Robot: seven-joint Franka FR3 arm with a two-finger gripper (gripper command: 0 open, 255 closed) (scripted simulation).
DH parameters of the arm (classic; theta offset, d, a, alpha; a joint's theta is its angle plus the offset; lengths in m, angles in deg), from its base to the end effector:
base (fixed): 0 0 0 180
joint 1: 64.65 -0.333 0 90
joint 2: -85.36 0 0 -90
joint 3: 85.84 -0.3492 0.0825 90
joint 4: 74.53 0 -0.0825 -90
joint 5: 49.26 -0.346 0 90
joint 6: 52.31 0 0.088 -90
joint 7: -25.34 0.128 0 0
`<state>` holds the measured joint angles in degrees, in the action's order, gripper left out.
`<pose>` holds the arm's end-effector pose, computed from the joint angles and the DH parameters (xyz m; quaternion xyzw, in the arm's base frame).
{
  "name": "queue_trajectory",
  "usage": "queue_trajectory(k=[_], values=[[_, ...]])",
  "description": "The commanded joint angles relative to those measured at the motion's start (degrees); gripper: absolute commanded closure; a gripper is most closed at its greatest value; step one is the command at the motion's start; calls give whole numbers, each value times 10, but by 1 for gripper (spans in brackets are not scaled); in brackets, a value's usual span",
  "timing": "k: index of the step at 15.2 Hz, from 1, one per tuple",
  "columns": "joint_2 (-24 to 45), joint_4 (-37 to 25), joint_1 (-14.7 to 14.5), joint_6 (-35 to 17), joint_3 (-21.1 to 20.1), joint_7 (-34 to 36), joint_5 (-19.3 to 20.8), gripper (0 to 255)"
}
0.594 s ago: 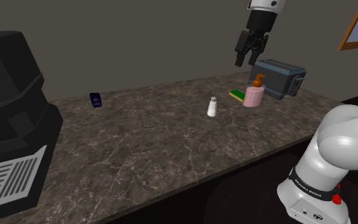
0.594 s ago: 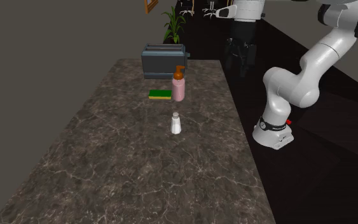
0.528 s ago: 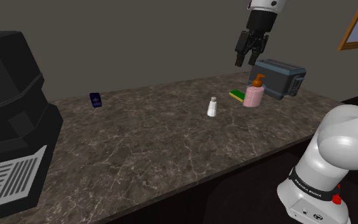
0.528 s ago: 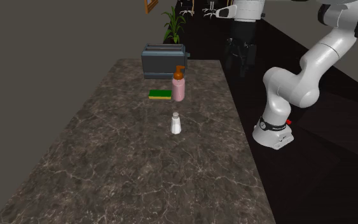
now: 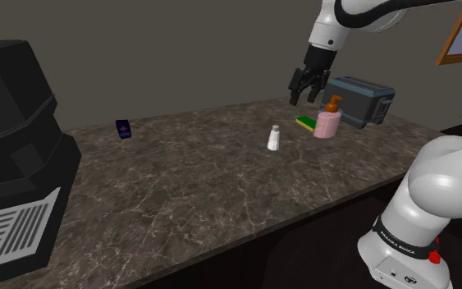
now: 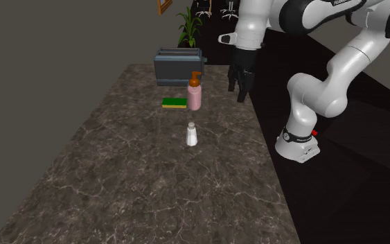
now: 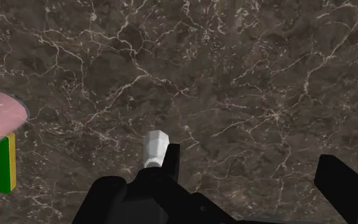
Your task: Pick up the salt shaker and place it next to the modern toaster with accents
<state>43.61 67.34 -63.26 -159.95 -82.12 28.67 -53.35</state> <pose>0.2874 -0.0237 0.5535 -0.9935 0.0751 -0.0652 0.0557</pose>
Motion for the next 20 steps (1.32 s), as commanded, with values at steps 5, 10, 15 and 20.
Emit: queue_trajectory(k=[5, 10, 15, 20], values=[[72, 50, 18, -150, 18, -7, 7, 0], [157, 67, 27, -272, 37, -16, 4, 0], [261, 60, 28, -389, 60, -35, -16, 0], [308, 59, 20, -437, 67, -49, -36, 0]])
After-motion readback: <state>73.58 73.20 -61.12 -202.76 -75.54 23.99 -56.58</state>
